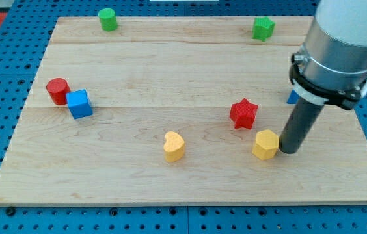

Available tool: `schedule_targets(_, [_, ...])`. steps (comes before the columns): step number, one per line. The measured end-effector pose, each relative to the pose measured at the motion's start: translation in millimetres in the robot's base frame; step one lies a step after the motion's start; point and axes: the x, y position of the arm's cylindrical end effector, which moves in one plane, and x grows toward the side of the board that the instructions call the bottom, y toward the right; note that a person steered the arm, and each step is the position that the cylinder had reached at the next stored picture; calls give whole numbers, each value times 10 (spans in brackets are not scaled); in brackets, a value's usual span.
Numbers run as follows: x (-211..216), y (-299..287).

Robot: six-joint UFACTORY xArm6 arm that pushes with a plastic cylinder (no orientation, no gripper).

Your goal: Nudge the blue cube left a bit

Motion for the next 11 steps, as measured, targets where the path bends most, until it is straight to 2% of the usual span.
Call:
schedule_targets(1, [203, -725])
schedule_targets(3, [-761, -1135])
schedule_targets(4, [-1203, -708])
schedule_targets(5, [-681, -322])
schedule_targets(6, [-522, -309])
schedule_targets(7, [-569, -914])
schedule_targets(8, [-502, -1114])
schedule_targets(9, [-196, -328])
schedule_targets(10, [-203, -12])
schedule_targets(11, [-201, -10])
